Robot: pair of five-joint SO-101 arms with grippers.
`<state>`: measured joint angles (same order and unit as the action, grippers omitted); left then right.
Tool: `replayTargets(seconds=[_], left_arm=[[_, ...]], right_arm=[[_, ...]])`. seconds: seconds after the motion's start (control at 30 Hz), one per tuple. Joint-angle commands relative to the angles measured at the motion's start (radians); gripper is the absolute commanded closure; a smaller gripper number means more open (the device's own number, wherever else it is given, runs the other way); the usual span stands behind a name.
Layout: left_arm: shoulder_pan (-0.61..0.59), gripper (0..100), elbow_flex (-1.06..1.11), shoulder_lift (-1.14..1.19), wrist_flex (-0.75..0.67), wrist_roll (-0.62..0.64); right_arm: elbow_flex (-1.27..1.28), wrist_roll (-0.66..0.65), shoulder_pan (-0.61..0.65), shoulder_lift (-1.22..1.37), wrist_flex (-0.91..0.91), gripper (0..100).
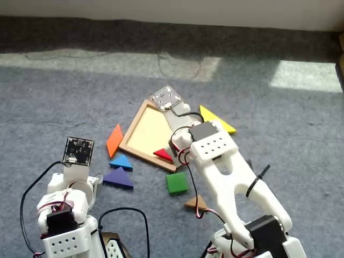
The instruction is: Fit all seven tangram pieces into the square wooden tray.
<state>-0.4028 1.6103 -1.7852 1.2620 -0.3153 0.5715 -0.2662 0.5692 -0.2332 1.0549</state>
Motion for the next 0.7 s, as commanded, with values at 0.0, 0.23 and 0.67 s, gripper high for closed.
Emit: replayTargets(seconds=[0.0,0.23,0.67], left_arm=[[-0.012,75,-0.004,-0.035,-0.008,-0.002],[-0.012,75,-0.004,-0.035,-0.008,-0.003],[-0.012,75,-0.004,-0.035,-0.008,-0.003]], right_arm=[[-0.056,0.006,-0.041,0.077,-0.016,93.8],[-0.202,0.005,-0.019,0.331,-0.062,93.8],[-0.541,0.005,0.030,0.538,-0.064,93.8]])
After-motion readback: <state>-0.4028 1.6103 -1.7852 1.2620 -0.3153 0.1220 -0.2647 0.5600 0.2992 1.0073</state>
